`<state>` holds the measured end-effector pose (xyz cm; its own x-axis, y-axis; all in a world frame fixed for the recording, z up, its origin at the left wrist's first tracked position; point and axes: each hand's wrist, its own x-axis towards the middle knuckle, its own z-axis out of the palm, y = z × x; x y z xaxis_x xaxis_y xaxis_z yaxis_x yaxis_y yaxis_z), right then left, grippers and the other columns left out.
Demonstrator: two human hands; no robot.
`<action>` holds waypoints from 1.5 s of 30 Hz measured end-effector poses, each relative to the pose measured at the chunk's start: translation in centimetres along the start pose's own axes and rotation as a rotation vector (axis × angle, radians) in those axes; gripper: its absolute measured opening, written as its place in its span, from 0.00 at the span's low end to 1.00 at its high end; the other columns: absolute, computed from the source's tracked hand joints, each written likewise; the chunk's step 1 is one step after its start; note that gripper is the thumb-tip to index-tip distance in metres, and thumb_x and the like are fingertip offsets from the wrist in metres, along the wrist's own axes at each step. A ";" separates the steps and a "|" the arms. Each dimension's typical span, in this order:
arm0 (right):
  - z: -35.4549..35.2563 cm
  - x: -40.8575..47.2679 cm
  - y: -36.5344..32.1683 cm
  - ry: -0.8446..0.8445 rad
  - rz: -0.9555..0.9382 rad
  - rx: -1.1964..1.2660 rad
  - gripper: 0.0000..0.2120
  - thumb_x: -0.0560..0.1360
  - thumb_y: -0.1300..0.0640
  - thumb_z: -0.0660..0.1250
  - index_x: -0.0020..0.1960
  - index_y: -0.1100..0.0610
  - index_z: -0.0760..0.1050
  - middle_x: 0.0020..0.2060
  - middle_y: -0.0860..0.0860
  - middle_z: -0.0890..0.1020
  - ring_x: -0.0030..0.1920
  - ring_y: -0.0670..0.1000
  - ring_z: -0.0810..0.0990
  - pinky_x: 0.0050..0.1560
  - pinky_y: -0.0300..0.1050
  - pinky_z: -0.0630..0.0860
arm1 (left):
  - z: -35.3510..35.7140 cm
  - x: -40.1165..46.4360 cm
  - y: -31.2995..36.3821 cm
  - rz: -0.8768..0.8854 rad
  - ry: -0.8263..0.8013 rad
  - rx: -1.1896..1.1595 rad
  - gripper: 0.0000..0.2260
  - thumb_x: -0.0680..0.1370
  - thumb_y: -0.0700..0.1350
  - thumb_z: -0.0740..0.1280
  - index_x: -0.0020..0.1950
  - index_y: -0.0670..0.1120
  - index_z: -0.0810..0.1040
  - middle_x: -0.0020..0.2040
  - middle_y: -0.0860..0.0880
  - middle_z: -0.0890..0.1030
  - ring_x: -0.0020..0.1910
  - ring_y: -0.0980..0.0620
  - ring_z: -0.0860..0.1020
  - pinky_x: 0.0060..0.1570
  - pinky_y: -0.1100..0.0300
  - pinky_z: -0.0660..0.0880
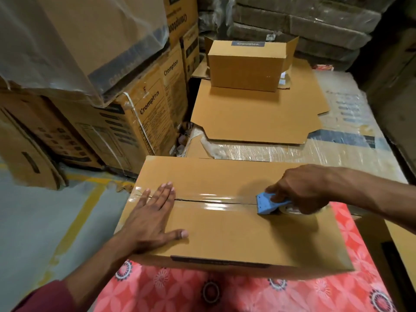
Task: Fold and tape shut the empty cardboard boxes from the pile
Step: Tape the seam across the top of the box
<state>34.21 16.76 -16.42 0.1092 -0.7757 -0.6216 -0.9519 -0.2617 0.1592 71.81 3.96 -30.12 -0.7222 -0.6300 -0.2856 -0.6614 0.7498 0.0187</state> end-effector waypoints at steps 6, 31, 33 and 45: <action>1.2 -0.6 0.2 0.116 -0.094 0.072 0.24 0.66 0.39 0.57 0.62 0.40 0.71 0.62 0.40 0.81 0.49 0.52 0.81 0.48 0.49 0.79 | -1.7 3.7 10.3 0.149 -0.084 0.029 0.59 0.69 0.85 0.41 0.83 0.43 0.32 0.82 0.45 0.29 0.81 0.48 0.29 0.78 0.35 0.34; 1.7 -1.5 -1.1 0.100 -0.104 -0.041 0.15 0.78 0.44 0.56 0.59 0.48 0.74 0.61 0.49 0.80 0.54 0.59 0.78 0.47 0.50 0.74 | -2.1 4.8 17.1 0.213 -0.069 -0.055 0.60 0.67 0.86 0.43 0.83 0.44 0.33 0.82 0.46 0.30 0.81 0.50 0.29 0.77 0.33 0.33; 1.6 -1.3 -1.4 0.073 -0.066 -0.062 0.13 0.79 0.47 0.60 0.60 0.50 0.75 0.56 0.53 0.81 0.54 0.60 0.79 0.49 0.51 0.77 | -1.9 5.5 19.3 0.257 -0.039 -0.034 0.63 0.66 0.86 0.47 0.83 0.43 0.33 0.83 0.46 0.31 0.81 0.50 0.29 0.78 0.35 0.33; 0.9 -3.1 0.5 -0.143 0.069 -0.113 0.17 0.76 0.48 0.69 0.63 0.50 0.78 0.57 0.52 0.83 0.55 0.59 0.83 0.44 0.47 0.76 | -1.3 5.5 19.1 0.212 -0.018 -0.038 0.63 0.65 0.87 0.50 0.84 0.46 0.34 0.82 0.51 0.29 0.81 0.55 0.29 0.79 0.39 0.34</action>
<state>33.16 19.59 -15.14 -0.0046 -0.7065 -0.7077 -0.9167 -0.2799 0.2853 54.90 14.55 -30.12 -0.8425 -0.4552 -0.2881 -0.5026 0.8567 0.1162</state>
